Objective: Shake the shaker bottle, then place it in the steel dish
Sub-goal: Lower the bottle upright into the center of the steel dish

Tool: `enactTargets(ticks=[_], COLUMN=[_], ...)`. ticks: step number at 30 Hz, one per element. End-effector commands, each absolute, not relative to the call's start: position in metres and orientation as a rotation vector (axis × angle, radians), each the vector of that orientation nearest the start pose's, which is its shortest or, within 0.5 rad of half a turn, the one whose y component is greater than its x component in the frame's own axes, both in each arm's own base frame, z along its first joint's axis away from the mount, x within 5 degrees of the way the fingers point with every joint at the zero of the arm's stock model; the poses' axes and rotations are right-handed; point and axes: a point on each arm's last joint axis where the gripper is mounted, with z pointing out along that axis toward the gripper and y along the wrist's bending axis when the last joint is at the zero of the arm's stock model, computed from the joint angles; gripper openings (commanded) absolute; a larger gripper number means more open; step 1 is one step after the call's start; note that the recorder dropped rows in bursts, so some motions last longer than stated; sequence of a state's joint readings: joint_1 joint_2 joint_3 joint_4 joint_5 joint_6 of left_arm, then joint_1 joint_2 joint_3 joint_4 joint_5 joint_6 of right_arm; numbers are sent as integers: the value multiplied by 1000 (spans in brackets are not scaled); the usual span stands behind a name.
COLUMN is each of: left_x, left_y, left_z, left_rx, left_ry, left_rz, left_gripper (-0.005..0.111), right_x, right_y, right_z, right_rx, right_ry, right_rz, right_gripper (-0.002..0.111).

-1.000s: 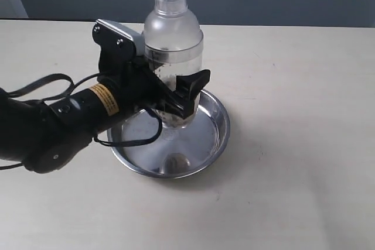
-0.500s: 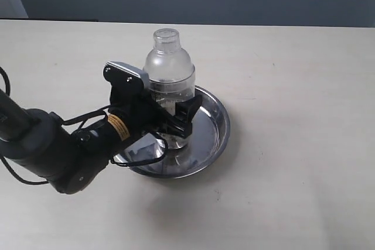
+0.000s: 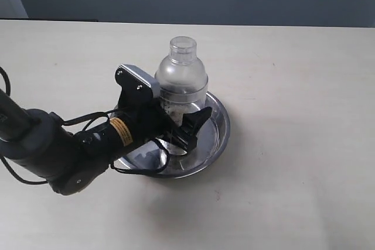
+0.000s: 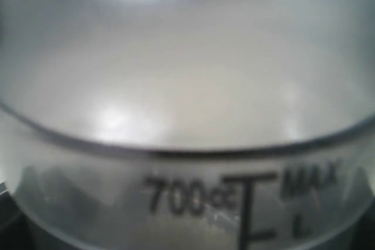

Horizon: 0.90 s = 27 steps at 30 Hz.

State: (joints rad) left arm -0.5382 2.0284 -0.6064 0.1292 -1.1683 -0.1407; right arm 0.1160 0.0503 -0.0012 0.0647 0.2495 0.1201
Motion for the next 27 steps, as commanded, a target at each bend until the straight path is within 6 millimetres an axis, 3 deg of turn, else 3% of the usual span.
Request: enactTargets(ticks=[1, 12, 27], left_x=[284, 288, 285], left_y=[-166, -152, -154], left_z=[110, 111, 150], left_rx=[456, 499, 536], left_ry=[1657, 1667, 1542], left_rz=[-557, -673, -683], left_gripper=[106, 105, 105], right_x=[59, 59, 58], right_y=[8, 8, 8], right_z=[189, 189, 189], right_rx=[42, 42, 42], right_ry=[1777, 1777, 1780], right_rz=[226, 226, 226], right_gripper=[-1, -1, -1])
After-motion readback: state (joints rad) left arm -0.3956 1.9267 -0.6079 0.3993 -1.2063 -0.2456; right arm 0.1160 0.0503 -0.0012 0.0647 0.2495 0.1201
